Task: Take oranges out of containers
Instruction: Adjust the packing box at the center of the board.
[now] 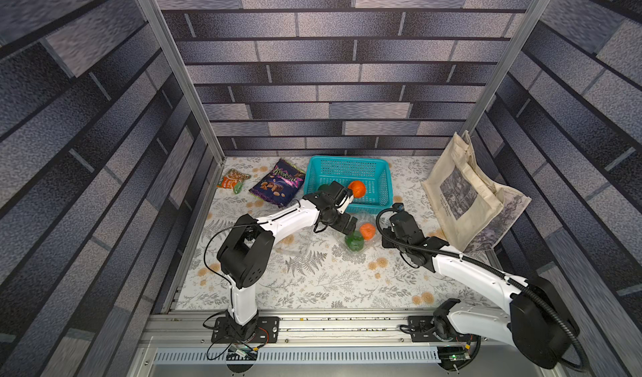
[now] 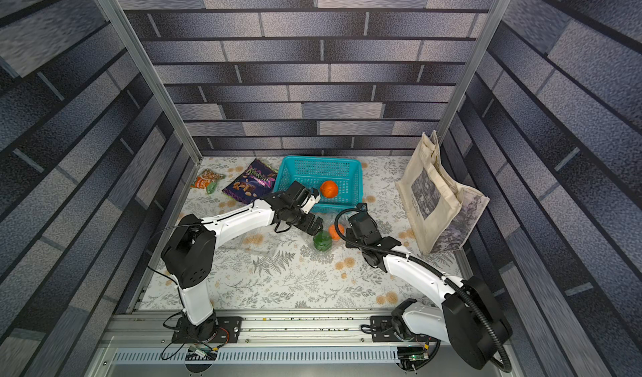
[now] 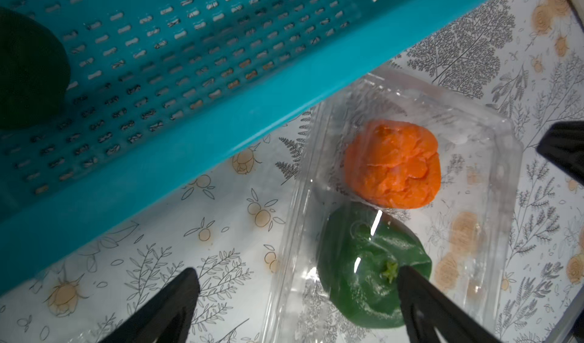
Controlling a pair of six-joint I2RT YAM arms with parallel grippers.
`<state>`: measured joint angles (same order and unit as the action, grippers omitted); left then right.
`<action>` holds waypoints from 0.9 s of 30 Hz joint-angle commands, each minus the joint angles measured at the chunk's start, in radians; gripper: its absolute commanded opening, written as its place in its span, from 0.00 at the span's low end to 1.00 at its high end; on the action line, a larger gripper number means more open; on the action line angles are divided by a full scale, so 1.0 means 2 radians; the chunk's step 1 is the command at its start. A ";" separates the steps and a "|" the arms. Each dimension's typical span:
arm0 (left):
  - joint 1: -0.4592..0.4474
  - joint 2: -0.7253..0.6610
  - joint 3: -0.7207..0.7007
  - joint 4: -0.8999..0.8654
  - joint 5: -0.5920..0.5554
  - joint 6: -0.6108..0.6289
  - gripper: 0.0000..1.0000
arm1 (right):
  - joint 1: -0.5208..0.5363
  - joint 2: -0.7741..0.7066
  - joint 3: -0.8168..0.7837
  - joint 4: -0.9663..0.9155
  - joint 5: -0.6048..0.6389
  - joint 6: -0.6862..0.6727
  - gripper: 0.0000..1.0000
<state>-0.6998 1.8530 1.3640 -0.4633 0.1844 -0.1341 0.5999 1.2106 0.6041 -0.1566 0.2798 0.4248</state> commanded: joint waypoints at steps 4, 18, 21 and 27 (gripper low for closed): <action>-0.016 -0.019 -0.010 0.019 0.021 -0.013 1.00 | 0.001 0.038 -0.011 0.006 -0.011 0.033 0.06; -0.065 -0.090 -0.101 0.025 0.015 -0.076 1.00 | 0.004 0.107 0.021 0.090 -0.096 0.009 0.05; -0.074 -0.110 -0.112 0.002 0.001 -0.081 1.00 | 0.009 0.119 0.028 0.105 -0.107 0.006 0.05; -0.079 -0.147 -0.132 -0.020 -0.015 -0.087 1.00 | 0.016 0.123 0.027 0.119 -0.126 0.008 0.05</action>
<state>-0.8532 1.6012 1.1198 -0.4686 0.1783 -0.2836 0.6178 1.4494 0.6445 0.0353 0.0704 0.4458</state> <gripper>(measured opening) 0.999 0.053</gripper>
